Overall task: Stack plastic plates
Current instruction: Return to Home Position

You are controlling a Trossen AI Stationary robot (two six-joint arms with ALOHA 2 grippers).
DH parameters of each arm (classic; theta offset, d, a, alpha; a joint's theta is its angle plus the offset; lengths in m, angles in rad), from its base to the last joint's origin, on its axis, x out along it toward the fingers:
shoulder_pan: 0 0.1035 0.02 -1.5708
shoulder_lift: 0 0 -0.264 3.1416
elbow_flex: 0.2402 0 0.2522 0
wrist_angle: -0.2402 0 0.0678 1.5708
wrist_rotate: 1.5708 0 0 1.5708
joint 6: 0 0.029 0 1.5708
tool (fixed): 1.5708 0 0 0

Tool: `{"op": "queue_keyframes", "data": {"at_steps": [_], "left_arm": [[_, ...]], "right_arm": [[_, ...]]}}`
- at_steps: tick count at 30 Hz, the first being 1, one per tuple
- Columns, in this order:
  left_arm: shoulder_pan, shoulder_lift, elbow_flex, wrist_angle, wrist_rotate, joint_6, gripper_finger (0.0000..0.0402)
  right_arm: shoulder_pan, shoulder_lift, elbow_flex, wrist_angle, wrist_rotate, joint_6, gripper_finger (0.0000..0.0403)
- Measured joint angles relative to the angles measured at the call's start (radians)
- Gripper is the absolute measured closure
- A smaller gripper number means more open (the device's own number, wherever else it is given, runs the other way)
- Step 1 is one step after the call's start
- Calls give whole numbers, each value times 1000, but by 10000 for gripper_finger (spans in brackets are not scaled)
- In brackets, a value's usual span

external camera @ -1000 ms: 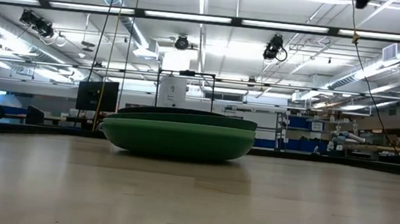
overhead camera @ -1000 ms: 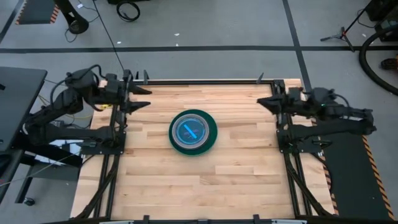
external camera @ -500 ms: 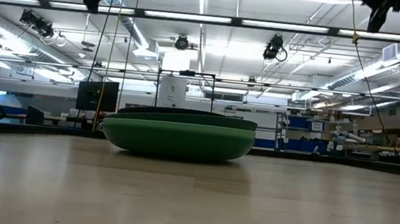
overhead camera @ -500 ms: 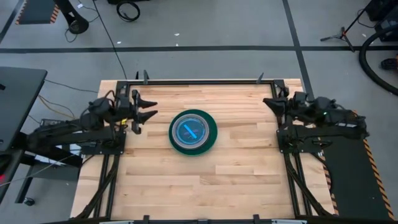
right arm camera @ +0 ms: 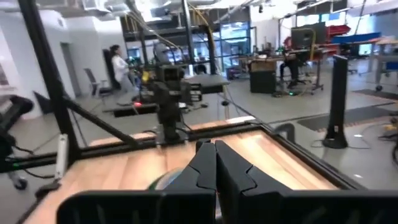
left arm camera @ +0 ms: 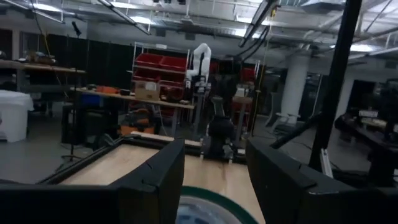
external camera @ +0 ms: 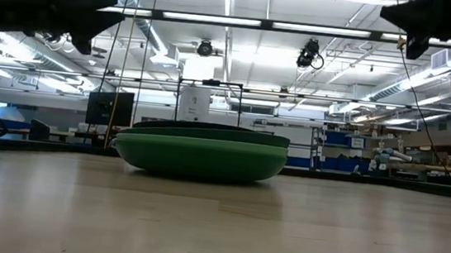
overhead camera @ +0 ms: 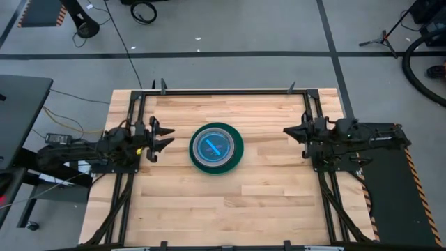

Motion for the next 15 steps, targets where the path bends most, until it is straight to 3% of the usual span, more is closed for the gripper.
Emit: {"op": "queue_keyframes", "data": {"at_steps": [7,15], "left_arm": [[1,-39,1,-128,-2,43,223],[1,-37,0,-299,-35,9,223]], "right_arm": [[-34,0,-116,100,47,65,398],[-37,-1,-235,302,-91,126,400]]}}
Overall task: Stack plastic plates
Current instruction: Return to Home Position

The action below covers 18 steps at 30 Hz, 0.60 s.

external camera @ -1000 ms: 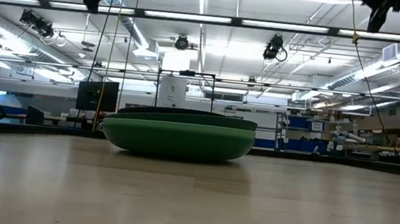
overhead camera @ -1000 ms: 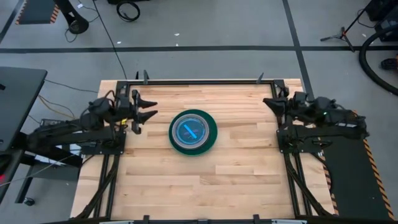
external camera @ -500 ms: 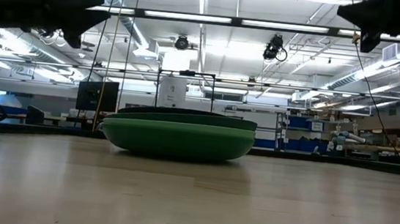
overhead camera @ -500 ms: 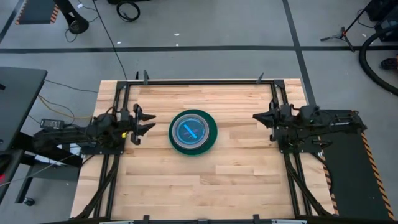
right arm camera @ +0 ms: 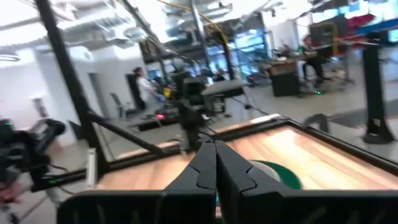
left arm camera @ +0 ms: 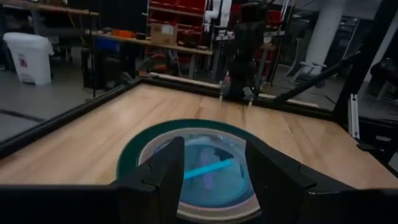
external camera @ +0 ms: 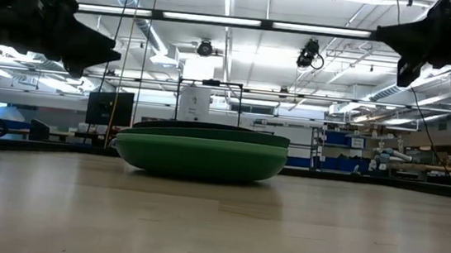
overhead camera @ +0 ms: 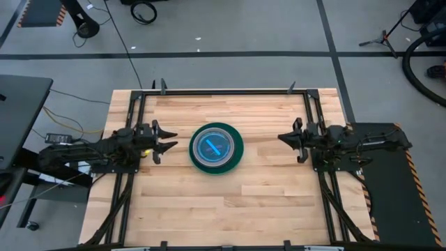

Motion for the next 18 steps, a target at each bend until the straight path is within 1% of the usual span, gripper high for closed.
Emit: {"op": "queue_keyframes", "data": {"at_steps": [3,6,8,10,12,15,18], "left_arm": [[0,0,0,18,1,19,223],[0,0,0,32,1,44,223],[-2,0,0,29,2,45,223],[-12,0,0,23,7,57,223],[-25,0,0,16,20,65,223],[-51,0,0,15,29,60,223],[-85,-3,0,15,35,59,223]], "right_arm": [[5,-2,-25,10,-10,0,400],[5,-1,-68,-9,37,9,401],[5,1,-68,-42,52,16,401],[5,1,-68,-49,39,-3,400],[5,0,-68,-57,5,-30,400],[-2,-25,-68,-76,-12,-73,401],[-15,-80,-68,-137,37,-70,401]]}}
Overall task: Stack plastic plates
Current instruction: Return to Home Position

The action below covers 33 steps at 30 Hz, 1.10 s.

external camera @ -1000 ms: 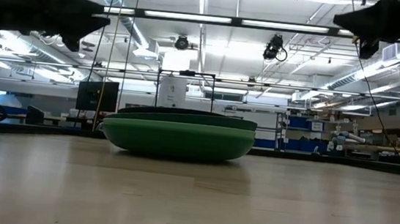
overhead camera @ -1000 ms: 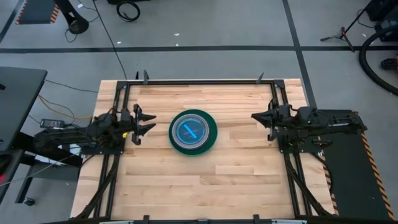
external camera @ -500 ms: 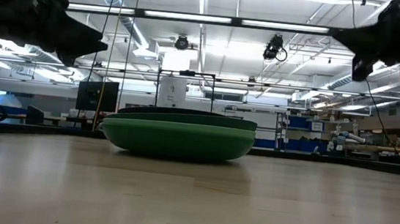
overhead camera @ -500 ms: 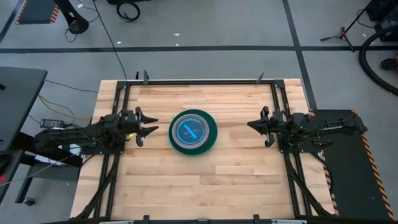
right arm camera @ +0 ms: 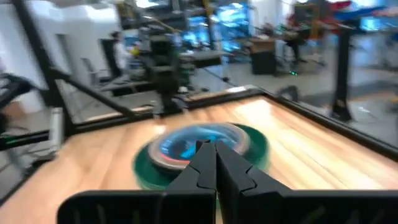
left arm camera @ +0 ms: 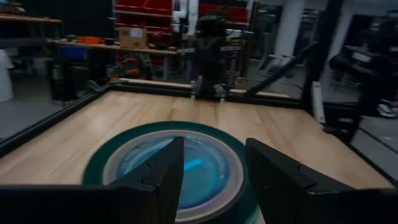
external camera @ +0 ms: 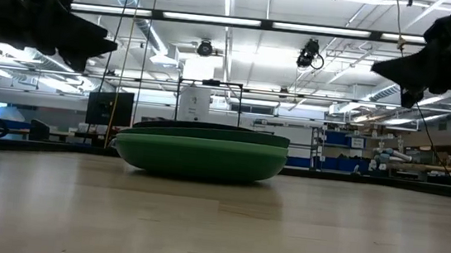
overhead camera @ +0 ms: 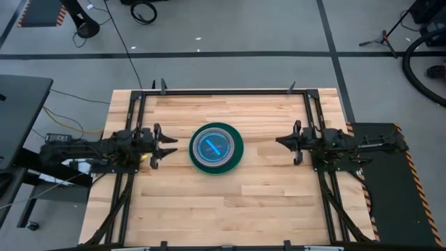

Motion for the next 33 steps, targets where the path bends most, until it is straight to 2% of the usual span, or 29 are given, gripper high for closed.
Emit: {"op": "queue_keyframes", "data": {"at_steps": [3,6,10,14,18,23,29,33], "left_arm": [[-35,-29,0,0,0,6,223],[-61,-77,0,-10,0,46,223],[-68,-138,0,-93,-14,60,223],[-69,-166,0,-140,-14,49,223],[-65,-169,0,-152,-26,99,223],[-57,-177,0,-170,-34,72,223],[-58,-207,0,-133,-38,107,223],[-58,-202,0,-183,-31,50,223]], "right_arm": [[-3,-75,1,-102,55,23,401],[-1,-123,5,-106,51,3,401],[7,-108,4,-108,42,-38,398],[7,-85,3,-110,30,4,392],[7,-76,3,-107,28,23,388],[7,-76,3,-103,28,18,388],[7,-76,3,-103,27,16,386],[7,-76,3,-103,27,15,386]]}}
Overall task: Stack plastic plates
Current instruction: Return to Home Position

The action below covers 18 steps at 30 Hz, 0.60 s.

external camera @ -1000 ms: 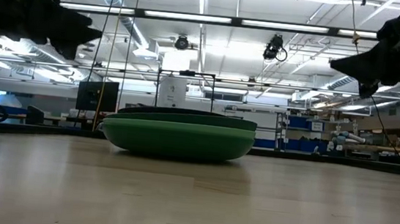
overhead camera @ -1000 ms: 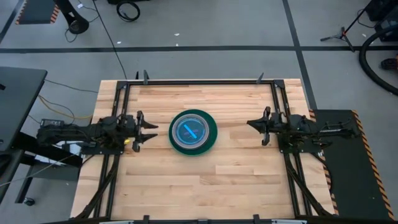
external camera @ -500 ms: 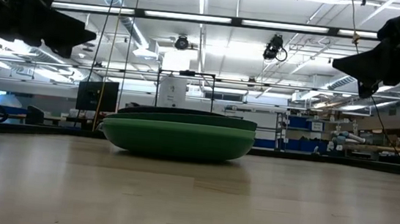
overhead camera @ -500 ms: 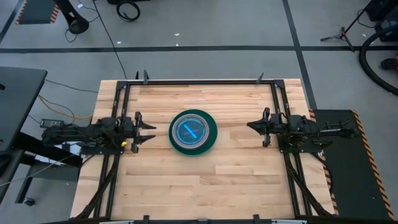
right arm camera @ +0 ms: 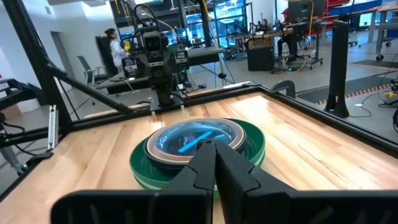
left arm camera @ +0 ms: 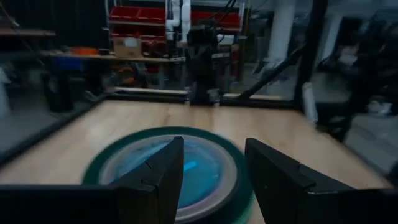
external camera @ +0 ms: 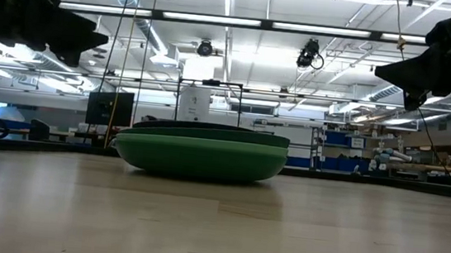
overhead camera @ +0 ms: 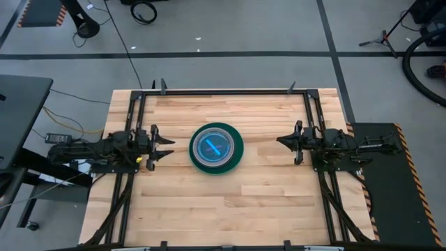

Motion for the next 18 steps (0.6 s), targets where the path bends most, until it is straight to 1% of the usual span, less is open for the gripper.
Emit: {"op": "queue_keyframes", "data": {"at_steps": [2,4,10,18], "left_arm": [[0,14,0,2,30,-49,223],[-2,16,0,8,35,-75,223],[-1,17,0,40,46,-71,223],[-1,17,0,40,45,-71,223]], "right_arm": [[0,0,0,0,0,0,387],[0,0,0,6,0,0,386],[0,0,0,8,0,0,385],[0,0,0,8,0,0,386]]}}
